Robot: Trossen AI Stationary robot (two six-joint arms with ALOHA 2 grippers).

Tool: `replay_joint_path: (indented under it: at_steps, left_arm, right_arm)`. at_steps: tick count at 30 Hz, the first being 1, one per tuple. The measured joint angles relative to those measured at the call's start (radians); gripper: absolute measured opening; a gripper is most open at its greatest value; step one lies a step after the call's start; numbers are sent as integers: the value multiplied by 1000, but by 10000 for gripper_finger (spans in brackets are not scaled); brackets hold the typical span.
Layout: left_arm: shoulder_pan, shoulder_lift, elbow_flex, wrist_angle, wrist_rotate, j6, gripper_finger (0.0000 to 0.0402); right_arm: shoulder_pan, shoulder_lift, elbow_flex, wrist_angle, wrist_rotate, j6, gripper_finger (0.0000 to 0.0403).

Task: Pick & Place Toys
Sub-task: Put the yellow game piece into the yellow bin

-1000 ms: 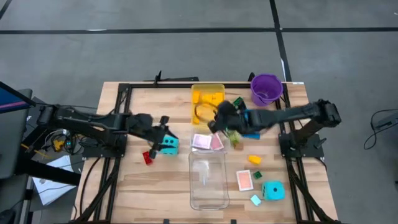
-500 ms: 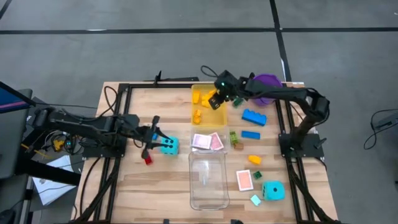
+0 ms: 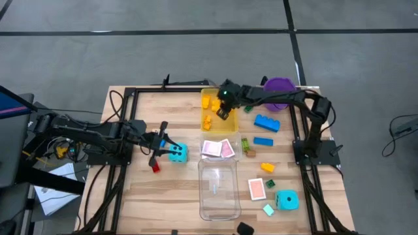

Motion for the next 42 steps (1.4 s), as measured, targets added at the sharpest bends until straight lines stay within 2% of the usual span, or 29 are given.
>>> replay_joint_path:
  at_steps: [8, 11, 17, 24, 32, 34, 39, 42]
  left_arm:
    - [0, 0, 0, 2, 0, 1, 108]
    - [0, 0, 0, 2, 0, -1, 108]
    - [0, 0, 0, 2, 0, -2, 108]
    - [1, 1, 1, 6, 0, -2, 108]
    - [1, 1, -19, 23, 0, -2, 108]
    - [1, 1, -20, 35, 0, -2, 108]
    - [1, 1, -23, 44, 0, -2, 108]
    - [1, 1, -23, 44, 0, -2, 108]
  right_arm:
    - [82, 0, 0, -7, 305, -115, 127]
    - [98, 8, 0, -7, 333, -141, 127]
    - [98, 51, -1, -35, 462, -209, 127]
    - [98, 104, 2, 12, 488, -300, 127]
    - [97, 124, -2, -2, 572, -301, 127]
    - [98, 123, -2, 4, 592, -300, 151]
    - [98, 122, -2, 3, 604, -297, 256]
    - [97, 122, -2, 3, 604, -297, 289]
